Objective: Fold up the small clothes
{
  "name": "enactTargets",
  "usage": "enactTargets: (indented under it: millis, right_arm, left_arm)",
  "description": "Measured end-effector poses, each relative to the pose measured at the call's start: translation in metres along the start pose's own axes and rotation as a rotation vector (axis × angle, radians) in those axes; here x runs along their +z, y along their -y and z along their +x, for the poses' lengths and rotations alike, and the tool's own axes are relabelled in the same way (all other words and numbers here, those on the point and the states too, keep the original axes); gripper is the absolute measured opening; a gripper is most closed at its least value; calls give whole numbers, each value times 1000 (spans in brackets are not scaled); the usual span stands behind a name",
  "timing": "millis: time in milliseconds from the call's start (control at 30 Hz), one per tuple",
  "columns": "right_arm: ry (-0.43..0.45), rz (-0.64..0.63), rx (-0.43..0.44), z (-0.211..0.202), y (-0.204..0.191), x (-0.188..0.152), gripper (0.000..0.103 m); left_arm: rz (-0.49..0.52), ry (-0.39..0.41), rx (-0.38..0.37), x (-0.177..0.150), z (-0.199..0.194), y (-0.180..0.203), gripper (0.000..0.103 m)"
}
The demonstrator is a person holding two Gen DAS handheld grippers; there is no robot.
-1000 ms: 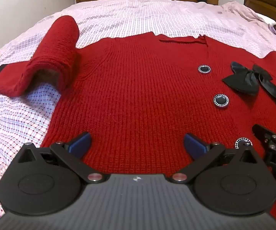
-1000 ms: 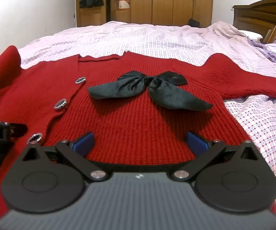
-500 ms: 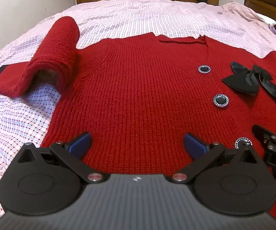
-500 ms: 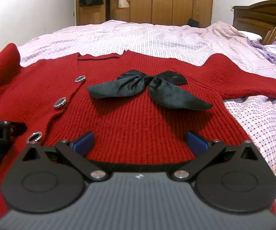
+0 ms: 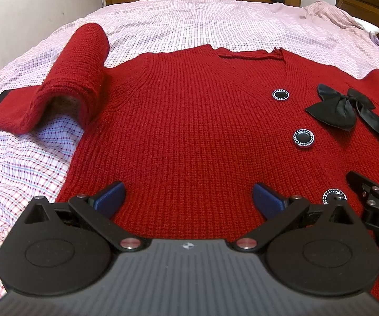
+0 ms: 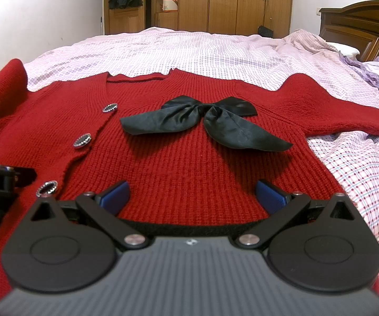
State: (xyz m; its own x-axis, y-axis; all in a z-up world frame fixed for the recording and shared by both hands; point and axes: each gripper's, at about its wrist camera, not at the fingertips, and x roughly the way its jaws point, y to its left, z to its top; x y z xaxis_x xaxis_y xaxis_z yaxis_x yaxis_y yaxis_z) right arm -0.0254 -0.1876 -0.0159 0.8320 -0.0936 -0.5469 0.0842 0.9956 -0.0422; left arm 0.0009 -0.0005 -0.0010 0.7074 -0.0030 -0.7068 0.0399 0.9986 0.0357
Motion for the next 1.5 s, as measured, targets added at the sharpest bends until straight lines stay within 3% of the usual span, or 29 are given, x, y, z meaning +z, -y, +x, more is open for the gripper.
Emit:
enactTargets:
  millis: [1167,1500]
  right_arm:
    - [1,1,-12,-1,-1,2,103]
    - [-42,-9,-28,3,-5,7,103]
  left_arm:
    - [1,0,0,0,0,1,103]
    - [-3,-6,-3,2,2,-1,103]
